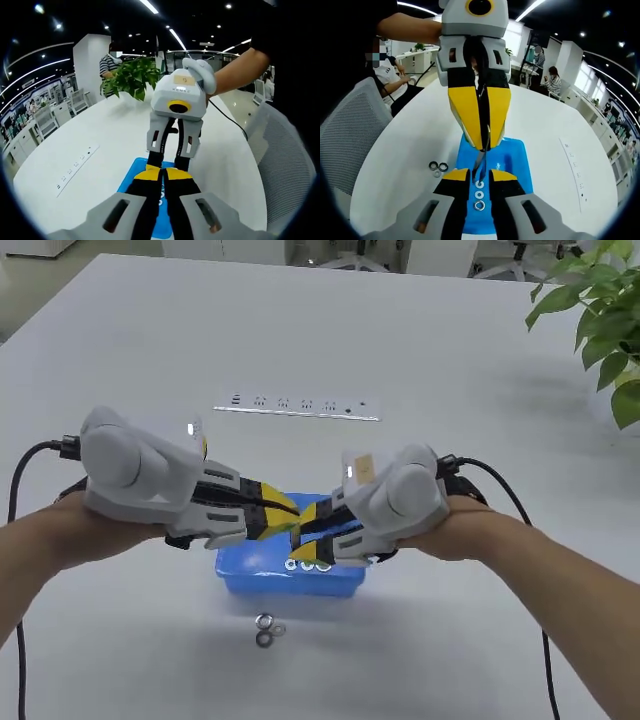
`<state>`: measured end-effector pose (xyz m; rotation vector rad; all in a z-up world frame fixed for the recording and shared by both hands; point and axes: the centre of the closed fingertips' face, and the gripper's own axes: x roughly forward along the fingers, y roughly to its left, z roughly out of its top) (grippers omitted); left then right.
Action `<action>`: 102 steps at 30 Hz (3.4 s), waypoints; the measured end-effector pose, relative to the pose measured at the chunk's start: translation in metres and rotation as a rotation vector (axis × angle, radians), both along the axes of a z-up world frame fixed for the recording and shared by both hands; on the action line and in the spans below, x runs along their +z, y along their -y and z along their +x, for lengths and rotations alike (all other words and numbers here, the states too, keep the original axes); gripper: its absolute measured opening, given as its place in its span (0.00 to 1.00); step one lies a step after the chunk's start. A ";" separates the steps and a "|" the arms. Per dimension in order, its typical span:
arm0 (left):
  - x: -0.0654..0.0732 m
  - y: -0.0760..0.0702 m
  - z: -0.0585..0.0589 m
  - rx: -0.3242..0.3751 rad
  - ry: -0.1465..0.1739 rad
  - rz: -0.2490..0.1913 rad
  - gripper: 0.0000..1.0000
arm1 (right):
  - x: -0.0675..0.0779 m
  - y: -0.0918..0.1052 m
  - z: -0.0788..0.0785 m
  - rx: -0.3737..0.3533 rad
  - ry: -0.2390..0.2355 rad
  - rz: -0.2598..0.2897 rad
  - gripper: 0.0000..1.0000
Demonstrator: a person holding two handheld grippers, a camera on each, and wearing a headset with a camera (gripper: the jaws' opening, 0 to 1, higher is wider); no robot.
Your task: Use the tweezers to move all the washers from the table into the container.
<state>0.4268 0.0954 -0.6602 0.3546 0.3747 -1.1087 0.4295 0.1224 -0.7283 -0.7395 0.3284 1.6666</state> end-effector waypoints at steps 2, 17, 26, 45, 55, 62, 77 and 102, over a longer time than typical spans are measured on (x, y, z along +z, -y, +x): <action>0.002 0.000 -0.001 0.002 -0.001 -0.003 0.05 | 0.003 0.001 0.000 -0.012 -0.001 0.005 0.19; 0.019 -0.004 -0.011 0.018 0.009 0.007 0.05 | 0.015 0.024 -0.004 -0.121 -0.040 -0.006 0.38; 0.028 -0.005 -0.019 0.021 0.006 -0.001 0.05 | 0.017 0.042 -0.009 -0.177 -0.062 0.003 0.50; 0.023 -0.006 -0.039 0.010 -0.004 0.008 0.05 | 0.016 0.068 -0.024 -0.277 -0.120 0.024 0.70; 0.011 -0.003 -0.050 -0.002 -0.014 0.012 0.05 | 0.011 0.076 -0.032 -0.318 -0.150 0.034 0.84; 0.002 -0.002 -0.053 0.000 -0.028 0.012 0.05 | 0.006 0.080 -0.035 -0.343 -0.158 0.042 0.92; -0.017 0.000 -0.061 -0.001 -0.051 0.032 0.05 | -0.002 0.083 -0.041 -0.362 -0.186 0.033 1.00; -0.035 0.000 -0.063 -0.007 -0.071 0.043 0.05 | -0.013 0.083 -0.048 -0.355 -0.204 0.006 0.99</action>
